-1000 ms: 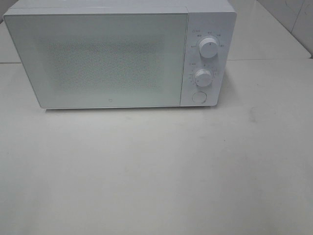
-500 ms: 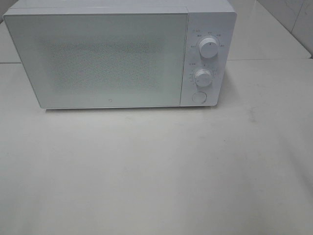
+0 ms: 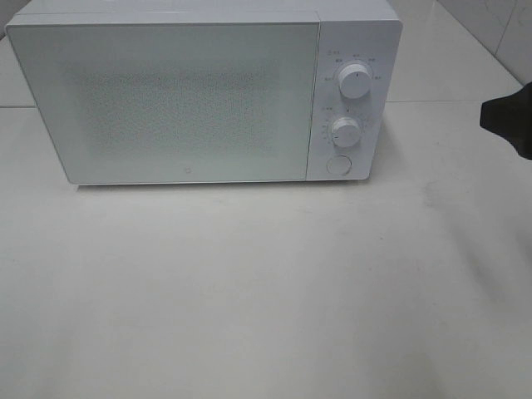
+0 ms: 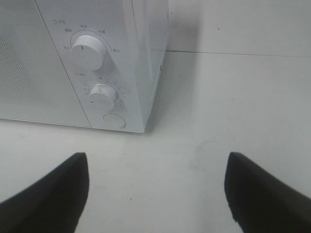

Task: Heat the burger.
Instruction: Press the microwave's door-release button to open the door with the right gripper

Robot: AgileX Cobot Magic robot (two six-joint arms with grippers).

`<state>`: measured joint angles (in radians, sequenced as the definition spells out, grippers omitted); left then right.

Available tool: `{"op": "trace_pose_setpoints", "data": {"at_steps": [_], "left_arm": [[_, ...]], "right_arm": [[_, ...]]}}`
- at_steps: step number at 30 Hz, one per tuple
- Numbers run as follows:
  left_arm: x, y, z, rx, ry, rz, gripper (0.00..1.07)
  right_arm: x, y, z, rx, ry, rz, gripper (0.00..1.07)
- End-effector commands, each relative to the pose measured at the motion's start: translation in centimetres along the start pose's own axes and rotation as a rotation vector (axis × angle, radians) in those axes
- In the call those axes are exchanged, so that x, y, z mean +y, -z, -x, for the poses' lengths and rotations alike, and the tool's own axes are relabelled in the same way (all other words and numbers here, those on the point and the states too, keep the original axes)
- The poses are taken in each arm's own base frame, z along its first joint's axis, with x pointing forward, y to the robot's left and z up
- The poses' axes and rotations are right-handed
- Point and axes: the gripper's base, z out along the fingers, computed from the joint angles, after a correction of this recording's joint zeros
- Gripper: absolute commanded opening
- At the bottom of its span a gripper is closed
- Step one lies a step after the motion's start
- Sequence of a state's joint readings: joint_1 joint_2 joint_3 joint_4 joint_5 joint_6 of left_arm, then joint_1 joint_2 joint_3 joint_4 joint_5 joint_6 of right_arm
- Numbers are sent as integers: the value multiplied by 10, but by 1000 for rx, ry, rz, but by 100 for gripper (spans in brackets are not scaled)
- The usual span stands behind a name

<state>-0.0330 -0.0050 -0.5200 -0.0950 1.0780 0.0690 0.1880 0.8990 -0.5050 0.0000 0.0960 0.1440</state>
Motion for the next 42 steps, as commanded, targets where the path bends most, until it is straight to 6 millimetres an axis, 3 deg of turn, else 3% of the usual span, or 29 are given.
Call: {"op": "trace_pose_setpoints", "data": {"at_steps": [1,18,42], "left_arm": [[0,2,-1,-17,5,3,98],[0,2,-1,-17,5,3,98],[0,2,-1,-17,5,3,98]], "right_arm": [[-1,-11,2,-25,-10,-1,75],[-1,-56,5,-168,3,19,75],[-19,-81,-57,-284,-9,-95,75]]}}
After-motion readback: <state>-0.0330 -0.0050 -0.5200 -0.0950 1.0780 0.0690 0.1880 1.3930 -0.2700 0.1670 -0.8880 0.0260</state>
